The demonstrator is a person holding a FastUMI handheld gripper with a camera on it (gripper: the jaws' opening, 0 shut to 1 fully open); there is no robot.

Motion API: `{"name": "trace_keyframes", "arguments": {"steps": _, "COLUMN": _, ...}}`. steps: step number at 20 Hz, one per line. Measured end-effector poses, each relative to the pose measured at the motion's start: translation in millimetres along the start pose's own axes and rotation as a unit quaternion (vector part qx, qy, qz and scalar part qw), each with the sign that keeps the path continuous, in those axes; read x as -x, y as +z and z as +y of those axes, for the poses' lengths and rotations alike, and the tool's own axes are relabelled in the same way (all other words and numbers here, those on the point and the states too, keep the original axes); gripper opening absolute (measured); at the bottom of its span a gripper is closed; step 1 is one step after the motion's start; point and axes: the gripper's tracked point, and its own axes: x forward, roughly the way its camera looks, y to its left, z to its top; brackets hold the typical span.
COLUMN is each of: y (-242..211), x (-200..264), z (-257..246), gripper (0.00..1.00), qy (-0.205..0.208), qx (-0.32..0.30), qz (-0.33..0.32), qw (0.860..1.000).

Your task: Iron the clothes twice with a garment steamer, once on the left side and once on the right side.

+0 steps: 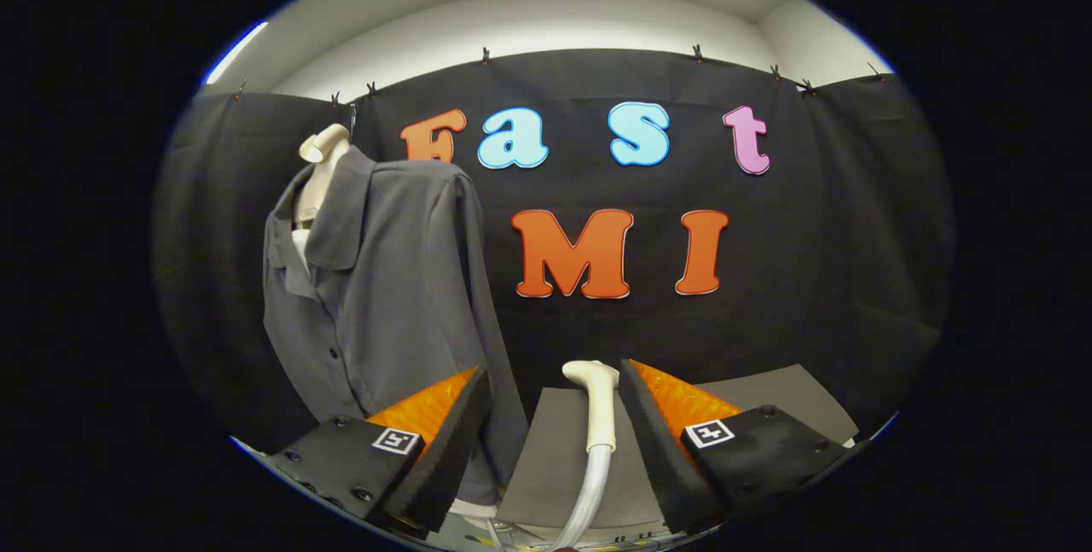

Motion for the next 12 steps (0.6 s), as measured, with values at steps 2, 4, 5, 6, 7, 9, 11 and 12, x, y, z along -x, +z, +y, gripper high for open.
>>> {"name": "trace_keyframes", "arguments": {"steps": 2, "y": -19.2, "x": -29.2, "z": -4.4, "gripper": 0.97, "qy": 0.001, "qx": 0.007, "qz": 0.031, "qw": 0.999}}
{"name": "trace_keyframes", "arguments": {"steps": 4, "y": -36.2, "x": -59.0, "z": -12.5, "gripper": 0.97, "qy": -0.003, "qx": 0.008, "qz": 0.065, "qw": 0.998}}
{"name": "trace_keyframes", "arguments": {"steps": 5, "y": -46.3, "x": -72.1, "z": -19.9, "gripper": 0.97, "qy": -0.012, "qx": 0.006, "qz": 0.084, "qw": 0.996}}
{"name": "trace_keyframes", "arguments": {"steps": 6, "y": -56.8, "x": -86.7, "z": -28.8, "gripper": 0.97, "qy": -0.018, "qx": 0.000, "qz": 0.103, "qw": 0.994}}
{"name": "trace_keyframes", "arguments": {"steps": 7, "y": -69.1, "x": -98.2, "z": -34.2, "gripper": 0.98, "qy": -0.021, "qx": -0.009, "qz": 0.128, "qw": 0.992}}
{"name": "trace_keyframes", "arguments": {"steps": 9, "y": -98.6, "x": -113.9, "z": -43.0, "gripper": 0.98, "qy": -0.024, "qx": -0.034, "qz": 0.177, "qw": 0.983}}
{"name": "trace_keyframes", "arguments": {"steps": 11, "y": -121.8, "x": -125.2, "z": -51.5, "gripper": 0.98, "qy": -0.030, "qx": -0.056, "qz": 0.219, "qw": 0.974}}
{"name": "trace_keyframes", "arguments": {"steps": 12, "y": -130.2, "x": -132.5, "z": -57.9, "gripper": 0.98, "qy": -0.038, "qx": -0.065, "qz": 0.230, "qw": 0.970}}
